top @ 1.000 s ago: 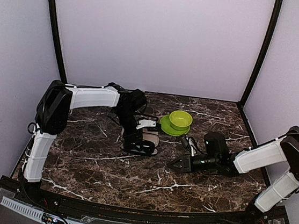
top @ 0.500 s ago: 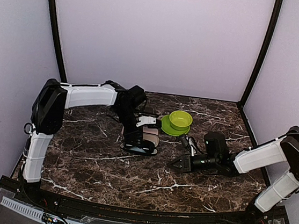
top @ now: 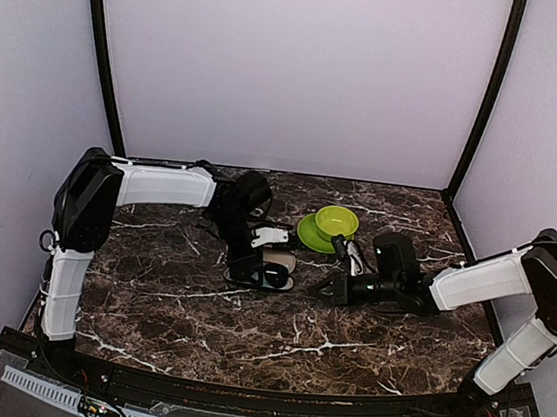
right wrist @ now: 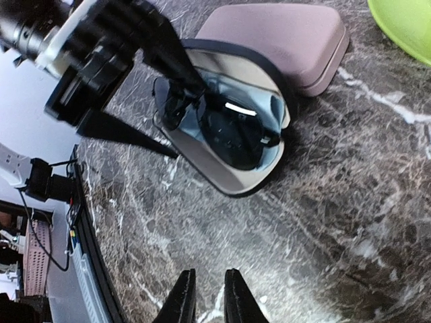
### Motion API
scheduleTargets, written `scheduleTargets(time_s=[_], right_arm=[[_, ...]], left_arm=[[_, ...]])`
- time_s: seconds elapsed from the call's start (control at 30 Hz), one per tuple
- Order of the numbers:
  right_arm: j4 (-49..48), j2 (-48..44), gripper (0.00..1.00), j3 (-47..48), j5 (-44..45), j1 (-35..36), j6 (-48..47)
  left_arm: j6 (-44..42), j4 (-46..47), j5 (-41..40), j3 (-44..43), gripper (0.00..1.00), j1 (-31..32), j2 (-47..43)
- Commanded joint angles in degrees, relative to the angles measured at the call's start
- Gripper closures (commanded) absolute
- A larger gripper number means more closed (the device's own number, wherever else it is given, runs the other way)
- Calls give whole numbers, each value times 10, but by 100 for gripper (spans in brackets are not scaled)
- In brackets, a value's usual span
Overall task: Organize the sunglasses
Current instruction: Place the sunglasses in the sunglasses case.
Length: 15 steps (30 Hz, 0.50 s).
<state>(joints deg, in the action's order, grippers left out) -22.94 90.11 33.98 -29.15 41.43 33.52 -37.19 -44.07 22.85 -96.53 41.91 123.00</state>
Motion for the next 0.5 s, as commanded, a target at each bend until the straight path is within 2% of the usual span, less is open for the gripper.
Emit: scheduleTargets(time_s=[0.0, 0.47], right_arm=[[23, 39, 84, 46, 75, 8, 0], [-6, 130, 80, 107, 111, 38, 58]], left_arm=[[14, 26, 2, 27, 43, 13, -48], [36, 95, -11, 100, 43, 22, -86]])
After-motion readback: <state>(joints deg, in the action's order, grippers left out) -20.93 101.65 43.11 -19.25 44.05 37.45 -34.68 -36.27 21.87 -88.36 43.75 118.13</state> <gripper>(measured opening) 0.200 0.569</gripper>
